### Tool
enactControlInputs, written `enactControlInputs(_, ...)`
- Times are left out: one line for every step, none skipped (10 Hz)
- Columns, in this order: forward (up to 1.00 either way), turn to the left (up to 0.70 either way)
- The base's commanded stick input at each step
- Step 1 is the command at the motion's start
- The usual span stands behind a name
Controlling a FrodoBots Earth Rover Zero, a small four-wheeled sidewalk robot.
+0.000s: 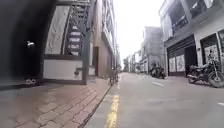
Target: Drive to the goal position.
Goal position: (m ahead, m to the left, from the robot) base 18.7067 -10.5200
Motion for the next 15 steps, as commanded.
enactControlInputs(0.5,-0.48)
enactControlInputs(0.5,-0.33)
enactControlInputs(0.5,0.0)
enactControlInputs(0.5,0.0)
enactControlInputs(0.5,0.0)
enactControlInputs(0.5,0.0)
enactControlInputs(0.5,0.0)
enactControlInputs(0.5,0.0)
enactControlInputs(0.5,0.0)
enactControlInputs(0.5,0.0)
enactControlInputs(0.5,0.0)
enactControlInputs(0.5,-0.45)
enactControlInputs(0.5,-0.5)
enactControlInputs(0.5,-0.5)
enactControlInputs(0.5,-0.25)
